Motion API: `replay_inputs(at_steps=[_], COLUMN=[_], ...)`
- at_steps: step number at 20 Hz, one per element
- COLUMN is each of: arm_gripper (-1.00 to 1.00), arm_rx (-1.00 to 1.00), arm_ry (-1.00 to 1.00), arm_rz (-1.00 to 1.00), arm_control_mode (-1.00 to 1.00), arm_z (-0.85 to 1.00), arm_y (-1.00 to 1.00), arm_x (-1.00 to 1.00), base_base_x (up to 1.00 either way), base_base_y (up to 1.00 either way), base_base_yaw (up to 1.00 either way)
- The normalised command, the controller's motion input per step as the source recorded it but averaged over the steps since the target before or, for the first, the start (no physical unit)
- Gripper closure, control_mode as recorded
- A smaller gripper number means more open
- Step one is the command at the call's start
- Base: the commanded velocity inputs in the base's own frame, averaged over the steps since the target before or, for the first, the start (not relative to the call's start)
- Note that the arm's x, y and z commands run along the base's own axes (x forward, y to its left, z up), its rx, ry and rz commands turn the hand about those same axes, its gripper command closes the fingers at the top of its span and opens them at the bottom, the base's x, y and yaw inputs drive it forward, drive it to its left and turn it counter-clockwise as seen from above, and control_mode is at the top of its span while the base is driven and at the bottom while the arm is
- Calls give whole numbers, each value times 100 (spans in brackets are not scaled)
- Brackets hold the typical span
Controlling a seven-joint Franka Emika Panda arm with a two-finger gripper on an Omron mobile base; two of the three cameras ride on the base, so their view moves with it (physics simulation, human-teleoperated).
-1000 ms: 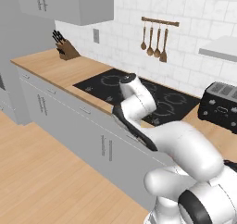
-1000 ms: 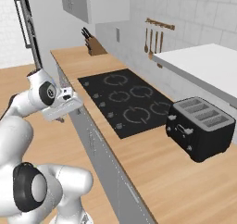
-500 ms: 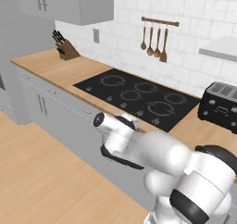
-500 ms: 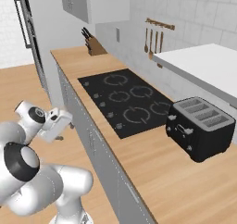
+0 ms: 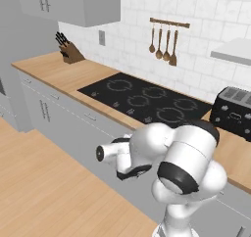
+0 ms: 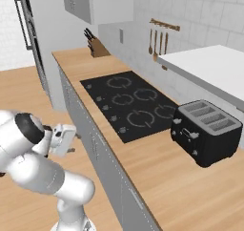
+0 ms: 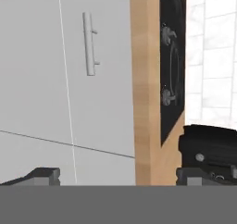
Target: Take a straw from the drawer in front and place it inside the glass cup on the dining counter.
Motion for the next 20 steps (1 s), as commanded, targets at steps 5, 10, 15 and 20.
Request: replay_inputs(at_steps=[5,10,15,20], arm_gripper=[-100,-100,-100,-100], arm_rx=[-22,-15,-10,-7], arm_ry=[-15,-13,-8,-2], arm_rz=[0,-1,-1,-1], arm_control_mode=[-100,-100,-100,-100], arm_z=[-40,-31,-26,-29], arm_y=[0,0,0,0], arm_x=[42,44,51,52], base_base_x=[0,0,0,0], base_base_y=[0,0,0,0], base_base_yaw=[0,0,0,0])
